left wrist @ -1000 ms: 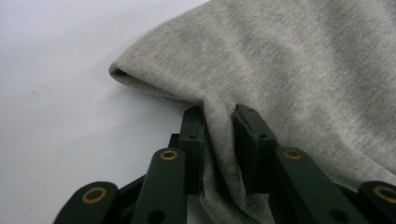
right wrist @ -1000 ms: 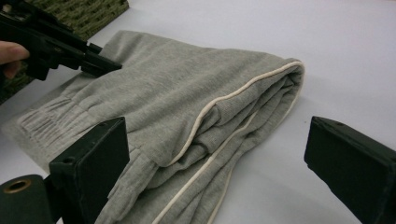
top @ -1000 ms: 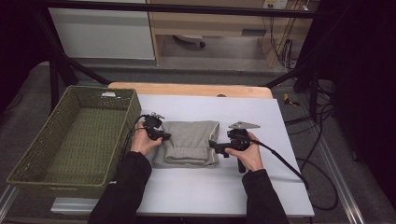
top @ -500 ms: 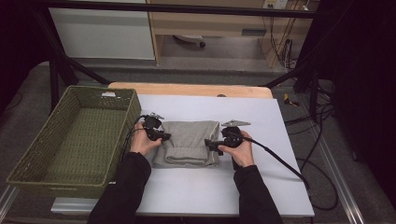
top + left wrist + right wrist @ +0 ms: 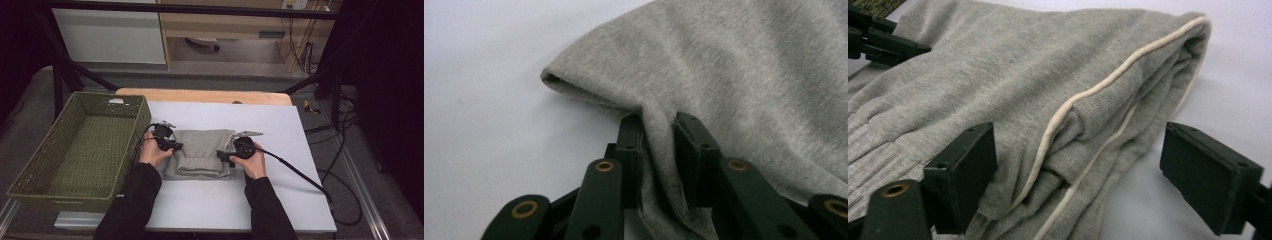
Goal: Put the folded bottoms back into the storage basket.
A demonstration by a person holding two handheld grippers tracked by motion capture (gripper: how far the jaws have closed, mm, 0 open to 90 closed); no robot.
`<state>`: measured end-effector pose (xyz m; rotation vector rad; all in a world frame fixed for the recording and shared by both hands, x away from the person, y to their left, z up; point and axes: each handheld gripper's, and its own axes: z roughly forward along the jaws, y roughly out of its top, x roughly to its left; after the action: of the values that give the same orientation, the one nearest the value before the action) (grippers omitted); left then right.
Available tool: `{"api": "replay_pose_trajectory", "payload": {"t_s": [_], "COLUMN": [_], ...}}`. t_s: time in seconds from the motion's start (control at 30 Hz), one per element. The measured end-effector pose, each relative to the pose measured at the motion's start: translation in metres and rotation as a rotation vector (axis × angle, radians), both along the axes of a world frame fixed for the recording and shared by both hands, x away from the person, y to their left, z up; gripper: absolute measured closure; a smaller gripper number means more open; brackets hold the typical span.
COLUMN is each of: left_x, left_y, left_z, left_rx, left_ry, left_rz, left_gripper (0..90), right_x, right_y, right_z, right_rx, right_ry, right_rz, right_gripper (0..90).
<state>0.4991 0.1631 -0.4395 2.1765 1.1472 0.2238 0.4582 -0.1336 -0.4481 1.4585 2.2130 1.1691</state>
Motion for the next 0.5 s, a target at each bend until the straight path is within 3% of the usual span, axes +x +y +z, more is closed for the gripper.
{"api": "replay_pose_trajectory", "payload": {"t_s": [0.5], "left_x": [0.0], "left_y": [0.0001], "left_z": [-0.0001], "left_rx": [-0.001], "left_ry": [-0.001], "left_rz": [-0.002], "left_gripper": [72.6], "right_x": [-0.0014], "right_y": [0.0024], "right_z": [-0.0023], "right_rx": [0.024], "right_ry": [0.063], "right_rz": [-0.017], "right_gripper": [30.1]}}
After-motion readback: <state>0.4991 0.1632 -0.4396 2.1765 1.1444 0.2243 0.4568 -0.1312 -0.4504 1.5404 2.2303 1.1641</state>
